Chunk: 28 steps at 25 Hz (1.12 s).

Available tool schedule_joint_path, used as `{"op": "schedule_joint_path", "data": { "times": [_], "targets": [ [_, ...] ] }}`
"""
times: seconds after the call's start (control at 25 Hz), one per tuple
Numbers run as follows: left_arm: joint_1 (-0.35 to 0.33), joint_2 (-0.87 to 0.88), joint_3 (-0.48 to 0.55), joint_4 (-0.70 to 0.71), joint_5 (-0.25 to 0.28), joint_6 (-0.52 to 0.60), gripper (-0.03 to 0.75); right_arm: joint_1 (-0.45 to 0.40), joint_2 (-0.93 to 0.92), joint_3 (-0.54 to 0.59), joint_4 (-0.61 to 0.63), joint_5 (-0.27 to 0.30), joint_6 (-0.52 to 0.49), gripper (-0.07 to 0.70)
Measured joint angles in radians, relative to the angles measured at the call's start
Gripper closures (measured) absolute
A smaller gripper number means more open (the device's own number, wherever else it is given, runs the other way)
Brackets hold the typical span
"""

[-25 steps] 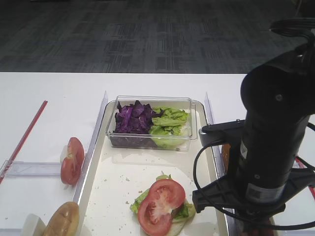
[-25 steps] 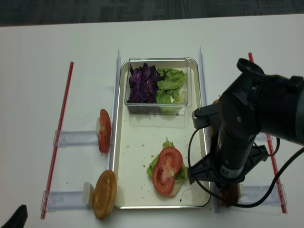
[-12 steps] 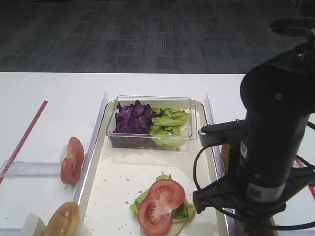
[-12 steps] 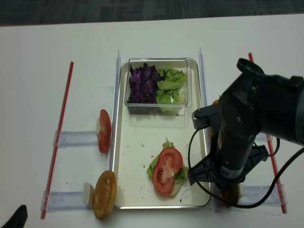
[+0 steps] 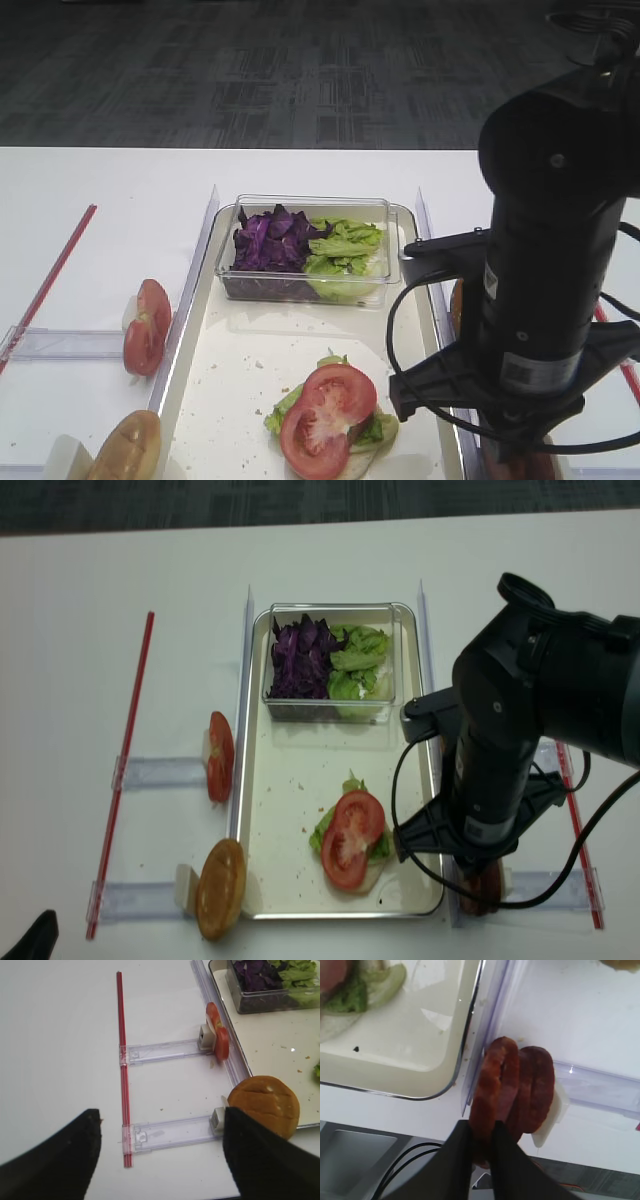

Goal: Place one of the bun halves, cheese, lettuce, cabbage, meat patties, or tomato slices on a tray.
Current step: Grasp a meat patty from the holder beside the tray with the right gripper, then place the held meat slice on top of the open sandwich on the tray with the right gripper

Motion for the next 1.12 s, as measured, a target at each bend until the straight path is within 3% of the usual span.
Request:
{"op": "schedule_joint_path", "data": {
  "times": [0.52, 1.12],
  "targets": [
    [0.0, 0.0, 0.0, 0.0, 0.0, 0.007, 0.242, 0.0, 0.0, -0.082, 0.004, 0.077, -0.014, 0.5],
    [0.0, 0.0, 0.0, 0.0, 0.0, 0.007, 0.242, 0.0, 0.0, -0.128, -0.002, 0.083, -0.03, 0.5]
  ]
}}
